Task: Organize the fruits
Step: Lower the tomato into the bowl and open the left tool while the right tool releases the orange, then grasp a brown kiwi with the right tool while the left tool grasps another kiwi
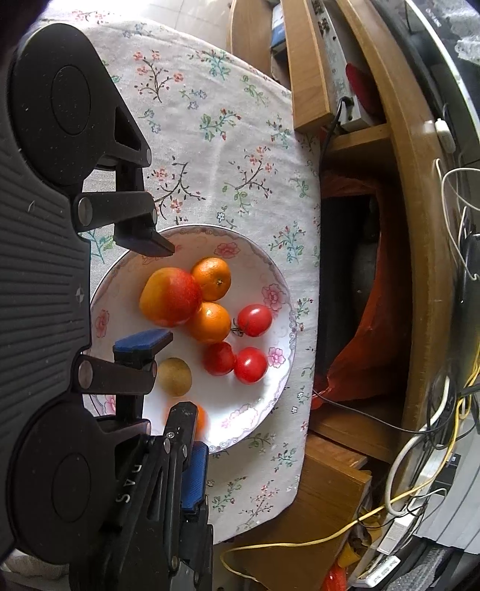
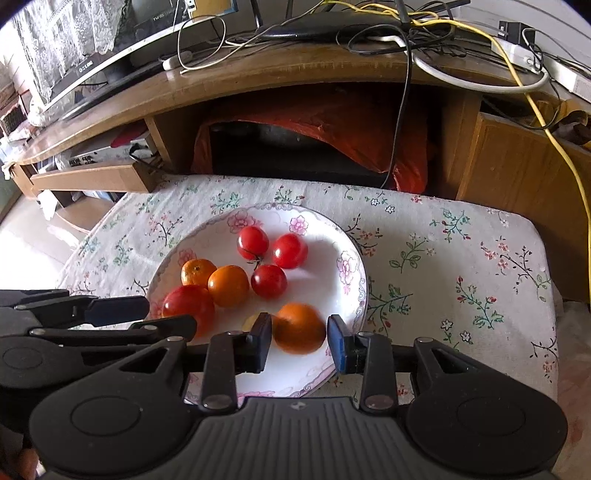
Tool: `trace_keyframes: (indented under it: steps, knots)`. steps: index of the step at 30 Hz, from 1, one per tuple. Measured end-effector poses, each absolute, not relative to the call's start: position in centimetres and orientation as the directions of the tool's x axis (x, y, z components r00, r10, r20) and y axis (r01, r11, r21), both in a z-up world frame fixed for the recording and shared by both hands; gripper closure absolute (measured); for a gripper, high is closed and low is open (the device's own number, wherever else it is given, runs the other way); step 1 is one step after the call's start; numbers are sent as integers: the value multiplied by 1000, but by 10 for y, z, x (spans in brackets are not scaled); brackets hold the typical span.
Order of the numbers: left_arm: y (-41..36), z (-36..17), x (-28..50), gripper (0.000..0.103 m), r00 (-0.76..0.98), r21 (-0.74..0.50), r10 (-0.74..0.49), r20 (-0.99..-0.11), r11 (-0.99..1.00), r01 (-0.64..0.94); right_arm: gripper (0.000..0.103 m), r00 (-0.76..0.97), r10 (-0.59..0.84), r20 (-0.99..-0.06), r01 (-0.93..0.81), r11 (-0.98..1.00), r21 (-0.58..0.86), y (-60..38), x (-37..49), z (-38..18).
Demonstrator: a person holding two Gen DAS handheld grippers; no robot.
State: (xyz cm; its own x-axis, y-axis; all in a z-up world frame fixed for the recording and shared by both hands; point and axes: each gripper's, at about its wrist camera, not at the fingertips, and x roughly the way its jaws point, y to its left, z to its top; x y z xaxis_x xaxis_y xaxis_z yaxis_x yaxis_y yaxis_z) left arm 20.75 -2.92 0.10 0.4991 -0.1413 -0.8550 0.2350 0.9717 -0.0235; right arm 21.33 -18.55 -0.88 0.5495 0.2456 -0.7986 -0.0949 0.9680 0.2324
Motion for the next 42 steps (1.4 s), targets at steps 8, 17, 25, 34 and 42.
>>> trace_keyframes:
  steps: [8, 17, 25, 34, 42]
  knots:
    - [-27, 9, 204, 44, 517, -27, -148, -843, 972, 233, 68, 573, 246, -782, -90, 967, 238, -188, 210, -1]
    - [-23, 15, 184, 42, 520, -25, -159, -839, 966, 256, 68, 576, 232, -784, -109, 972, 208, -184, 187, 12]
    - [-11, 15, 153, 39, 507, -8, -151, -849, 962, 272, 68, 542, 239, -806, -150, 971, 188, -170, 152, 12]
    - [5, 15, 126, 38, 482, -31, -164, -861, 962, 271, 68, 462, 271, -845, -206, 959, 195, -151, 122, -5]
    - [20, 14, 120, 36, 477, -54, -171, -862, 967, 248, 68, 418, 303, -857, -220, 949, 228, -137, 124, -18]
